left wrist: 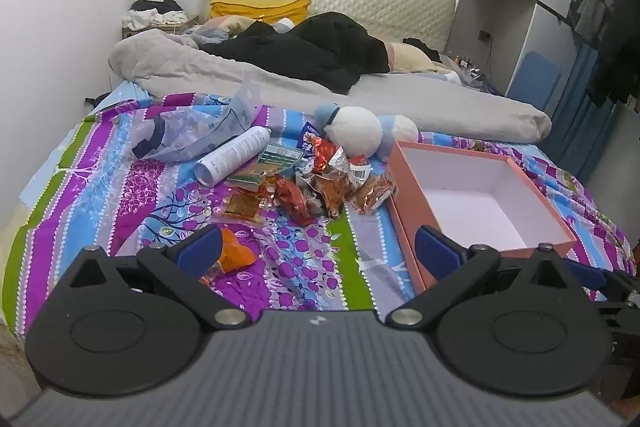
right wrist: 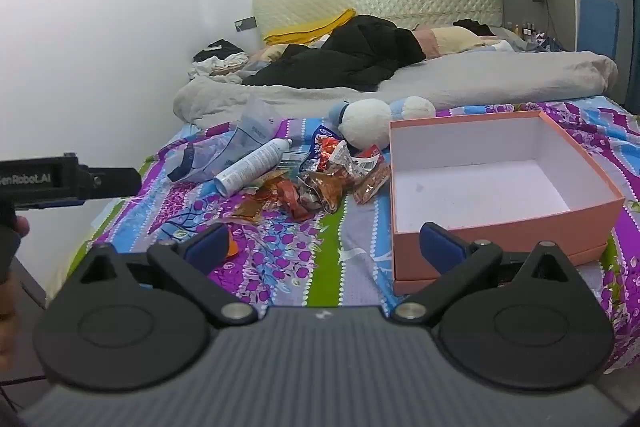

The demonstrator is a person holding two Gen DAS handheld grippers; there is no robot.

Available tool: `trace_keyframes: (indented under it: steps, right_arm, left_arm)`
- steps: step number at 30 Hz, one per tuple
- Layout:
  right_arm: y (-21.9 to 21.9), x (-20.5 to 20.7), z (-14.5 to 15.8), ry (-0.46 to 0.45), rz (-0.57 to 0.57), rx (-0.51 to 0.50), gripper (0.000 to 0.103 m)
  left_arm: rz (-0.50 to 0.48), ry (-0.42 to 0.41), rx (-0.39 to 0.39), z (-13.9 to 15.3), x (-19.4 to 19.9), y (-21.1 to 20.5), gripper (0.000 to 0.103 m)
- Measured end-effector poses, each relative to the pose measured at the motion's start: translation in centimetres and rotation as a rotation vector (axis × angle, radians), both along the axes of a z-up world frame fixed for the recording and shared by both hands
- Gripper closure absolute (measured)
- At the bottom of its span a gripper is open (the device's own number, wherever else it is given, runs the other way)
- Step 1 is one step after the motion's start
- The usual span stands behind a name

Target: Organize snacks

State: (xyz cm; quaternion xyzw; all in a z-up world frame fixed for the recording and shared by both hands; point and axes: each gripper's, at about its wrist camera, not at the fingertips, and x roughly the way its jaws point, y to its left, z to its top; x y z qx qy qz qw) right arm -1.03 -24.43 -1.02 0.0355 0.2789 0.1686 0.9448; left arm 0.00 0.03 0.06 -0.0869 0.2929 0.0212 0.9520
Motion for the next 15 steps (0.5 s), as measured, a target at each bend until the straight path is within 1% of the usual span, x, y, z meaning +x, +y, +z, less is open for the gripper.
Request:
trace_keyframes:
  steps: [7,10,15]
  right_arm:
    - [-0.05,-0.07,-0.28,0.002,-0.003,0.008,0.0]
    - [-0.48,-0.06,-0.28,-0.001,-0.001,0.001,0.0]
    - [-0.25,0.08,-0.3,-0.009,-0.016,-0.004,0.0]
  left_arm:
    - [-0.003,0.003,-0.003,-0.38,-0.01,-0.08,0.0]
    - [-0.008,0.02,-0.011,-0.48,0.23,0.08,0.0]
    - [-0.018,0.022,-0.002,-0.51,0.68,0.08,0.0]
